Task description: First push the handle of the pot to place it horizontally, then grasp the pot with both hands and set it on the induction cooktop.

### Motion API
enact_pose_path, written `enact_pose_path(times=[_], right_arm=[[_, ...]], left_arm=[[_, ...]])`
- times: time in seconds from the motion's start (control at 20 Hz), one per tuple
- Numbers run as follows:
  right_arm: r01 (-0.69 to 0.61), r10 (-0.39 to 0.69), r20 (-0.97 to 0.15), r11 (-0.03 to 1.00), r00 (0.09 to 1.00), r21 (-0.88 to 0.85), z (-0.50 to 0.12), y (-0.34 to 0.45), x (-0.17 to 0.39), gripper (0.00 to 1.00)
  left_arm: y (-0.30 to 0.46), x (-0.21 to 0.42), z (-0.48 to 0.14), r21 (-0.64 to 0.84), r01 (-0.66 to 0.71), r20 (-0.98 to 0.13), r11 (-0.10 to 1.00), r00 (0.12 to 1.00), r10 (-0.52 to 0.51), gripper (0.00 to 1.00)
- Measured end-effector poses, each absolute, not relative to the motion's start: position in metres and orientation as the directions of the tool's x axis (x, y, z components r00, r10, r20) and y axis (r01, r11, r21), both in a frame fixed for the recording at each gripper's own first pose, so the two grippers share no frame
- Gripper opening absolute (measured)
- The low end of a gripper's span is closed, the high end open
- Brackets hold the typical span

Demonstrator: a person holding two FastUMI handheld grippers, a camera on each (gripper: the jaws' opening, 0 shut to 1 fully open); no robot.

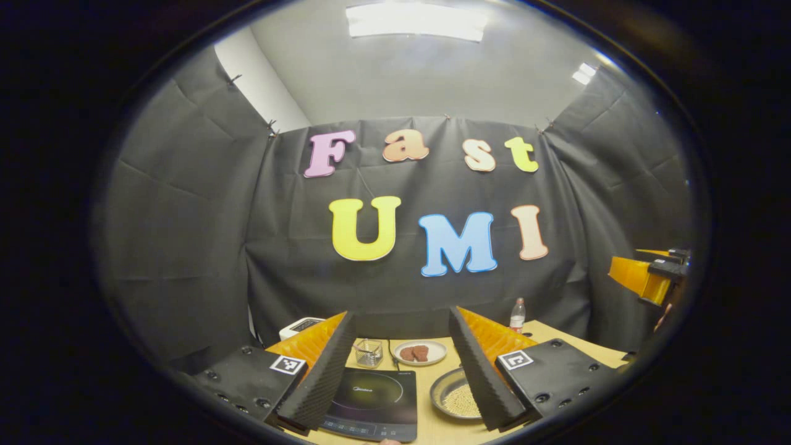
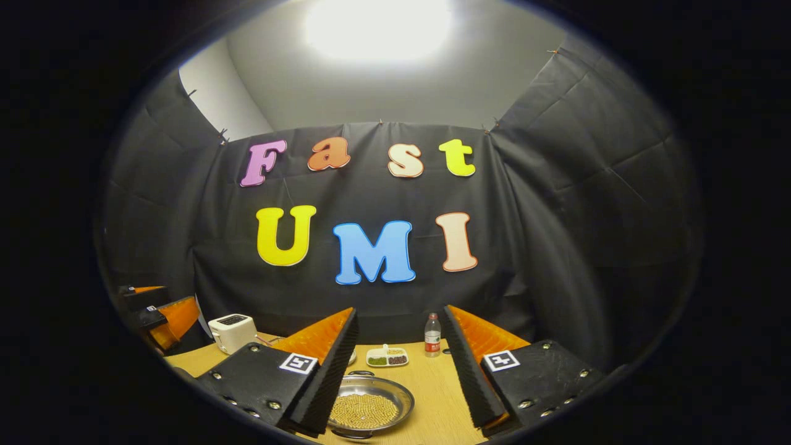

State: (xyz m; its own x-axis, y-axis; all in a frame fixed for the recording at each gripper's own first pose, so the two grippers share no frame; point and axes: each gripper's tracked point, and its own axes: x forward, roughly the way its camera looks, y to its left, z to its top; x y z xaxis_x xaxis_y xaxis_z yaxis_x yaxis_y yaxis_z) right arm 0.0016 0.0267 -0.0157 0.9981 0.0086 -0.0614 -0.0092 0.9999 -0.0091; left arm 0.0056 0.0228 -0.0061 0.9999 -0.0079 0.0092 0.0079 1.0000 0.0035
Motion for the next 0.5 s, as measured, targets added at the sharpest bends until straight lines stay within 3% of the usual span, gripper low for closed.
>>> enact_pose_path(times=[0.05, 0.1, 0.2, 0.4, 0.45, 0.5], right_arm=[[-0.015, 0.015, -0.077, 1.000, 0.997, -0.003, -0.019, 0.030, 0.003, 0.82], [0.001, 0.000, -0.084, 1.000, 0.996, 0.006, -0.020, 0.029, 0.003, 0.75], [0.003, 0.000, -0.101, 1.000, 0.995, 0.023, -0.024, 0.028, 0.005, 0.49], [-0.010, 0.012, -0.142, 1.000, 0.990, 0.013, -0.039, 0.033, 0.008, 0.49], [-0.001, 0.002, -0.145, 1.000, 0.989, 0.005, -0.034, 0.032, 0.009, 0.51], [-0.016, 0.017, -0.154, 1.000, 0.988, 0.009, -0.037, 0.035, 0.009, 0.28]], left_arm=[[0.024, 0.006, -0.005, 0.004, 0.009, 0.009, 1.000, 1.000, -0.009, 0.98], [0.025, 0.006, -0.006, 0.003, 0.011, 0.012, 1.000, 1.000, -0.011, 0.98], [0.025, 0.009, -0.005, -0.003, 0.014, 0.017, 1.000, 1.000, -0.014, 0.98], [0.028, 0.011, -0.004, -0.006, 0.025, 0.021, 1.000, 0.999, -0.025, 0.98], [0.028, 0.013, -0.006, -0.008, 0.028, 0.021, 1.000, 0.999, -0.028, 0.91], [0.030, 0.013, -0.006, -0.010, 0.028, 0.021, 1.000, 0.999, -0.028, 0.91]])
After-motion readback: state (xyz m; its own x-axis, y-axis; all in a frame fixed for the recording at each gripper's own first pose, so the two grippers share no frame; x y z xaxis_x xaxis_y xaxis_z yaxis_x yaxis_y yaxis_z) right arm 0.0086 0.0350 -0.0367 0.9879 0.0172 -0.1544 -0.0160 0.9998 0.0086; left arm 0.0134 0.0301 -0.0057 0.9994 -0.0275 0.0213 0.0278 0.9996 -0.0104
